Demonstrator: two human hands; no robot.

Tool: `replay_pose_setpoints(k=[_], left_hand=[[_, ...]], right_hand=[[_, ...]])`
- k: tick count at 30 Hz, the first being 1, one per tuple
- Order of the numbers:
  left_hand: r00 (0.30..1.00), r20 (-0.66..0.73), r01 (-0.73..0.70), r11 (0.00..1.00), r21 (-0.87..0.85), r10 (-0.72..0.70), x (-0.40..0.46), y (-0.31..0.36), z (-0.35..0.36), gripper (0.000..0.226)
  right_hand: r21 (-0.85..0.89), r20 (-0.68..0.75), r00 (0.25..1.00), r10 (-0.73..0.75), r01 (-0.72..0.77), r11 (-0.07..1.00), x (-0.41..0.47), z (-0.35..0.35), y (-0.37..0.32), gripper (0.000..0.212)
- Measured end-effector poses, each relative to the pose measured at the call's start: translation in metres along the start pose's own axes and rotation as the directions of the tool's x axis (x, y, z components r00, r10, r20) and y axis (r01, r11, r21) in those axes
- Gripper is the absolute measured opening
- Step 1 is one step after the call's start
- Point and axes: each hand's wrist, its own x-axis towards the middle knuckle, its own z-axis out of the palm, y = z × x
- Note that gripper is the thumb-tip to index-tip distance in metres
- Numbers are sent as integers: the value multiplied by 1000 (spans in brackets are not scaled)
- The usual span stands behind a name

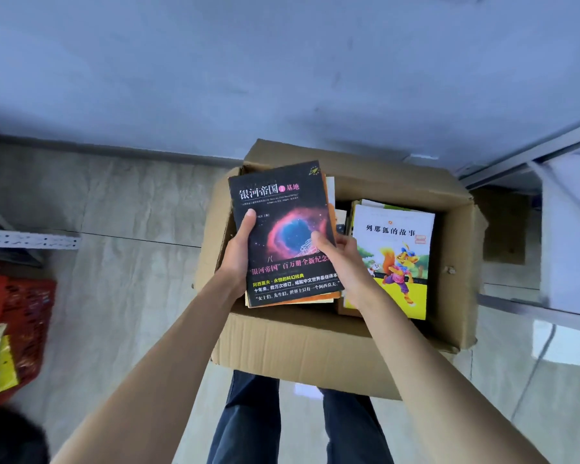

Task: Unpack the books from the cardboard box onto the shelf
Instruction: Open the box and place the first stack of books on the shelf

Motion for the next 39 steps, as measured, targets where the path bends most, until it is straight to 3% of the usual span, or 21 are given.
replay_pose_setpoints(k=[7, 11, 14, 20, 22, 27, 31, 36, 39], left_hand=[[973, -102, -222, 956, -191, 205, -136, 72, -17, 59], [935, -220, -330, 910, -249, 279, -230, 102, -49, 63], [878, -317, -451, 843, -294, 359, -311, 116, -83, 71], [724, -492, -654, 708, -266, 483, -484, 119, -165, 67], [630, -568, -720, 673, -172, 529, -545, 106, -200, 67], [443, -710, -798, 602, -35, 548, -688, 37, -289, 58], [299, -805, -806, 587, 73, 512, -774, -28, -349, 58], [178, -874, -821, 558, 122, 453, -874, -118, -428, 59], [119, -907, -849, 515, 118, 404, -925, -164, -472, 55]], right_hand=[[-151, 210, 933, -291, 325, 934, -100, 44, -89, 65], [-132, 404, 850, -338, 420, 898, -179, 92, -123, 65], [-109, 521, 763, -382, 504, 857, -248, 139, -137, 51], [-73, 716, 567, -407, 641, 764, -389, 243, -136, 48], [-27, 777, 483, -403, 665, 746, -442, 281, -120, 38], [31, 894, 309, -325, 680, 732, -574, 359, -38, 59], [51, 934, 229, -274, 675, 736, -654, 410, 35, 37], [46, 977, 125, -170, 661, 749, -751, 478, 138, 29], [27, 992, 72, -100, 662, 749, -800, 517, 195, 37]])
